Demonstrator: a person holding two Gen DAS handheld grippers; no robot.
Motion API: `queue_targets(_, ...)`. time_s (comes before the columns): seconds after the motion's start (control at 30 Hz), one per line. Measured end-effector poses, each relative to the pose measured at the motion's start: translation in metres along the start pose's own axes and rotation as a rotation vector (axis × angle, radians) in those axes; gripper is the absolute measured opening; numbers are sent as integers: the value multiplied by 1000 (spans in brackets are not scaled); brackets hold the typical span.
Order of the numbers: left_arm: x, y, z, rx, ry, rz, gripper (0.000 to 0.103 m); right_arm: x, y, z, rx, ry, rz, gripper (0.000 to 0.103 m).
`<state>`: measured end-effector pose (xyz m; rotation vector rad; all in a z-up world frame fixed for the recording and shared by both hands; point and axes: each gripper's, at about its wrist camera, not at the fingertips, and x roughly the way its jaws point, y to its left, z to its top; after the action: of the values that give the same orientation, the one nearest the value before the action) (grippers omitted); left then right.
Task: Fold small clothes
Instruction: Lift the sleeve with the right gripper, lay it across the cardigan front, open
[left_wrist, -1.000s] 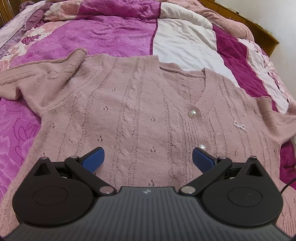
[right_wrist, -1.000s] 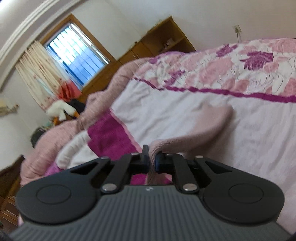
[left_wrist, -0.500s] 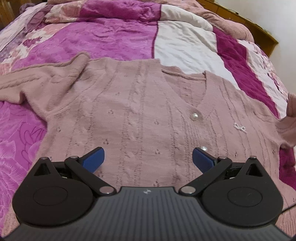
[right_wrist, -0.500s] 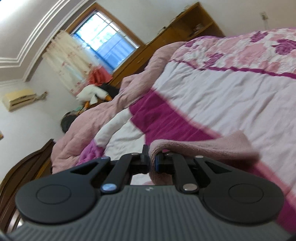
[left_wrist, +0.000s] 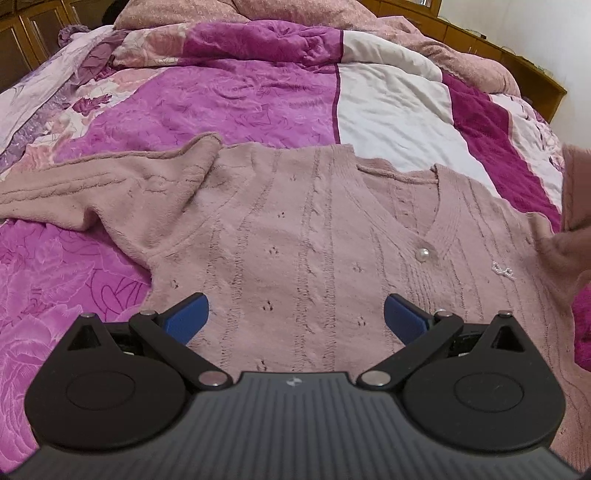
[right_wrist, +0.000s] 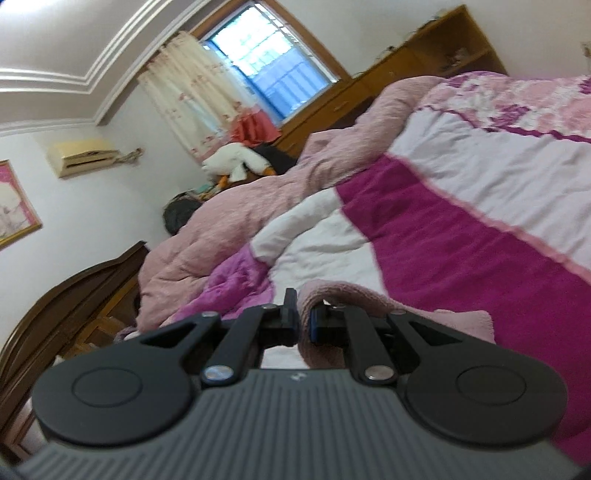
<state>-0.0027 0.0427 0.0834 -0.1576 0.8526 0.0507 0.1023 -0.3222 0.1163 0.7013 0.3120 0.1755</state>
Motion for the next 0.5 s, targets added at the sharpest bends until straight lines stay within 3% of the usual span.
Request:
queue_targets(0.23,-10,18,5,-33,-35,-6,103,28,41,-30,-5,44,51,9)
queue_targets(0.5,-24,37,15,-34,-70,18,103,71,70,-98,-47,154,61,9)
